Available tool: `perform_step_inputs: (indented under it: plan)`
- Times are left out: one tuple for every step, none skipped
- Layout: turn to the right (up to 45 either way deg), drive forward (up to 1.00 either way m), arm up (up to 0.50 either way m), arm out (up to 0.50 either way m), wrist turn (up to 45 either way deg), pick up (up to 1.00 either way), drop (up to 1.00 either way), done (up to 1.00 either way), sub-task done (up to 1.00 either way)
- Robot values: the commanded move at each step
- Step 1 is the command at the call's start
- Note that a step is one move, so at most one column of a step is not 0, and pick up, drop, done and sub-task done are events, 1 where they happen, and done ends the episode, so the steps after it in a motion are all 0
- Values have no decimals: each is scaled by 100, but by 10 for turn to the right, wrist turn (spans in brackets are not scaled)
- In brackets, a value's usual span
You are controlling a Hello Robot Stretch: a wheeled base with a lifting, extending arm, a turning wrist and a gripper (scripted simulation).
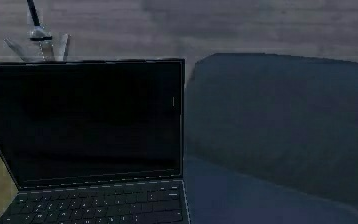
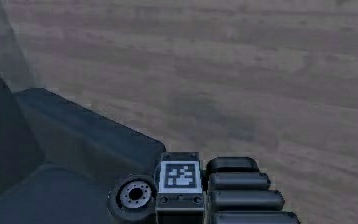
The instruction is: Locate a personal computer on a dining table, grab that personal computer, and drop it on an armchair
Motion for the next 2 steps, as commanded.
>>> perform_step_inputs:
  plan:
    - [-450, 0, 0, 0, 0, 0, 0, 0, 0]
    - [-240, 0, 0, 0, 0, 0, 0, 0, 0]
